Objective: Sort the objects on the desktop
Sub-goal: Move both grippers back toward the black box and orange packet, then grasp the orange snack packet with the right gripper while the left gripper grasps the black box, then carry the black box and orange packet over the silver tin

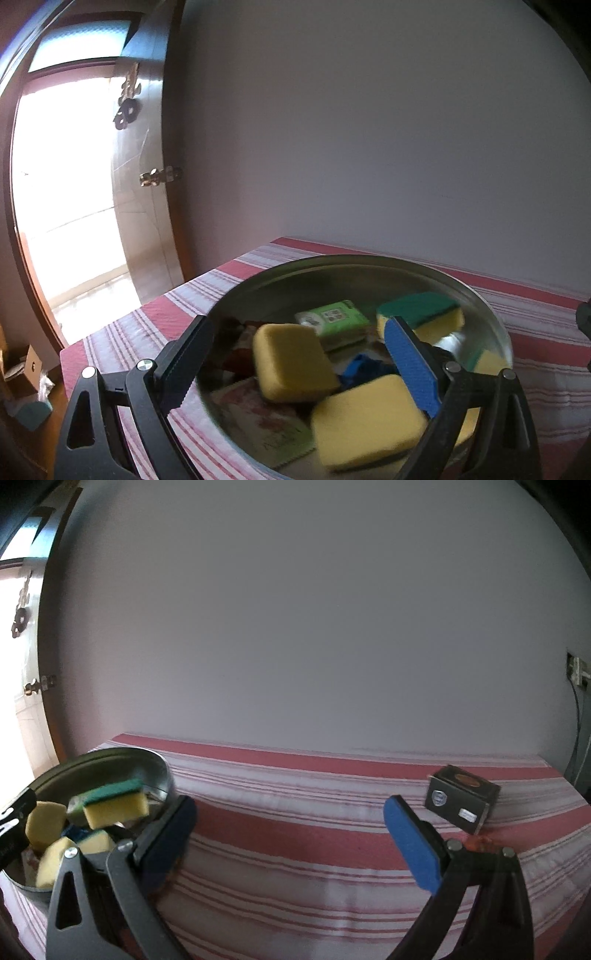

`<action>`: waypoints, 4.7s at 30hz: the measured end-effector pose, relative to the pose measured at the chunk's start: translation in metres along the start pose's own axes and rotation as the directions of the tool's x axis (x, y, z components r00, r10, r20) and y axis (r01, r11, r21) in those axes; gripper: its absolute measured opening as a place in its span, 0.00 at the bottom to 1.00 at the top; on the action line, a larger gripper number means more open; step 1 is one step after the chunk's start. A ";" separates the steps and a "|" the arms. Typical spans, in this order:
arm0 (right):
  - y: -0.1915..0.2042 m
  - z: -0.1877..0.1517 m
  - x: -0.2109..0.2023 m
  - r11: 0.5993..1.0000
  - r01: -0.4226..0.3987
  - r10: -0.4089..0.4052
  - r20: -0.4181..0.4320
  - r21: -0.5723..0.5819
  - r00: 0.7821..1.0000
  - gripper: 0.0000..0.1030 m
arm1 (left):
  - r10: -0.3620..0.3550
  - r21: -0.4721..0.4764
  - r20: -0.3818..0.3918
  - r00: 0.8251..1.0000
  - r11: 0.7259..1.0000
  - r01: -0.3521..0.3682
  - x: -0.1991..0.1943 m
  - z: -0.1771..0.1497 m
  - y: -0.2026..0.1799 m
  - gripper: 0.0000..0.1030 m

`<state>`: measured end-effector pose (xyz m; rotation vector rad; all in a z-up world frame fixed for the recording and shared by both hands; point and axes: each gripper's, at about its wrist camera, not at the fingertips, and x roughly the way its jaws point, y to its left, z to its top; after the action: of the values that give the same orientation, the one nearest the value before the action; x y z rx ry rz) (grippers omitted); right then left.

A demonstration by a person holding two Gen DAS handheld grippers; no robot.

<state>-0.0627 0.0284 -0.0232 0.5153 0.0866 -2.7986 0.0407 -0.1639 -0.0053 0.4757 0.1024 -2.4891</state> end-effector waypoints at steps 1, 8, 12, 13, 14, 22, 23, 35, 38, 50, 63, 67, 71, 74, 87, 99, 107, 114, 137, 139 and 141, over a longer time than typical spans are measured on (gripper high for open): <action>-0.007 -0.001 -0.002 1.000 0.009 -0.009 0.001 -0.001 1.000 1.00 | -0.010 0.006 0.000 1.000 1.000 0.010 -0.002 -0.001 -0.005 0.93; -0.059 -0.006 -0.018 0.997 0.080 -0.080 -0.008 0.014 0.997 1.00 | -0.105 0.075 0.006 0.994 0.992 0.105 -0.020 -0.006 -0.051 0.93; -0.087 -0.008 -0.023 0.991 0.127 -0.127 -0.013 0.038 0.992 1.00 | -0.162 0.148 0.015 0.987 0.976 0.158 -0.032 -0.009 -0.084 0.93; -0.095 -0.010 -0.024 0.989 0.139 -0.138 -0.015 0.047 0.990 1.00 | -0.178 0.168 0.016 0.984 0.971 0.173 -0.035 -0.010 -0.091 0.93; -0.104 -0.011 -0.026 0.986 0.154 -0.153 -0.019 0.058 0.988 1.00 | -0.198 0.192 0.018 0.980 0.963 0.191 -0.039 -0.012 -0.101 0.93; -0.168 -0.014 -0.032 0.956 0.247 -0.241 -0.056 0.158 0.969 1.00 | -0.343 0.278 -0.067 0.937 0.896 0.347 -0.046 -0.017 -0.165 0.93; -0.176 -0.014 -0.030 0.952 0.252 -0.245 -0.064 0.174 0.967 1.00 | -0.360 0.287 -0.084 0.929 0.884 0.368 -0.046 -0.017 -0.174 0.93; -0.232 -0.024 -0.022 0.897 0.270 -0.219 -0.178 0.350 0.959 1.00 | -0.422 0.388 -0.270 0.865 0.775 0.499 -0.016 -0.018 -0.273 0.93; -0.227 -0.023 -0.015 0.915 0.234 -0.175 -0.199 0.330 0.964 1.00 | -0.427 0.384 -0.293 0.855 0.767 0.515 -0.009 -0.020 -0.280 0.93; -0.178 -0.027 0.051 0.973 0.078 0.020 -0.412 0.219 0.911 0.77 | -0.392 0.409 -0.294 0.872 0.773 0.486 0.000 -0.017 -0.268 0.93; -0.177 -0.029 0.060 0.975 0.040 0.060 -0.428 0.220 0.902 0.38 | -0.379 0.403 -0.321 0.868 0.775 0.487 0.009 -0.018 -0.267 0.93; -0.180 -0.025 0.053 0.975 0.026 0.063 -0.390 0.219 0.919 0.35 | -0.377 0.398 -0.329 0.866 0.776 0.490 0.011 -0.018 -0.267 0.93; -0.184 -0.020 0.042 0.979 0.031 0.042 -0.345 0.203 0.938 0.32 | -0.375 0.396 -0.334 0.865 0.777 0.490 0.012 -0.018 -0.268 0.93; -0.187 -0.014 0.034 0.980 0.027 0.032 -0.291 0.196 0.956 0.32 | -0.371 0.400 -0.335 0.866 0.776 0.487 0.012 -0.018 -0.268 0.93; -0.228 0.007 -0.012 0.945 0.194 -0.176 -0.088 0.263 0.980 0.31 | -0.518 0.220 -0.373 0.769 0.756 0.616 -0.002 0.004 -0.296 0.93; -0.297 0.001 -0.031 0.828 0.391 -0.383 -0.104 0.403 0.918 0.31 | -0.455 0.062 -0.431 0.779 0.846 0.529 -0.006 0.014 -0.420 0.93; -0.312 -0.006 -0.028 0.807 0.381 -0.361 -0.134 0.451 0.923 0.31 | -0.328 0.073 -0.475 0.817 0.910 0.408 0.011 0.008 -0.461 0.93; -0.306 -0.007 -0.027 0.817 0.368 -0.345 -0.136 0.443 0.929 0.31 | -0.335 0.018 -0.572 0.749 0.908 0.420 0.027 0.008 -0.474 0.93; -0.310 -0.008 -0.025 0.810 0.361 -0.330 -0.149 0.462 0.932 0.31 | -0.498 0.097 -0.482 0.721 0.787 0.609 0.005 -0.022 -0.452 0.49; -0.308 -0.008 -0.024 0.814 0.357 -0.326 -0.148 0.458 0.934 0.31 | -0.507 0.129 -0.439 0.742 0.782 0.610 -0.004 -0.019 -0.442 0.49; -0.306 -0.007 -0.024 0.821 0.352 -0.323 -0.142 0.450 0.936 0.31 | -0.519 0.156 -0.399 0.756 0.774 0.614 -0.014 -0.015 -0.430 0.49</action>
<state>-0.1298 0.3281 -0.0196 0.7594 -0.5619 -3.1556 -0.1897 0.1987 -0.0290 1.1440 0.0309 -3.0154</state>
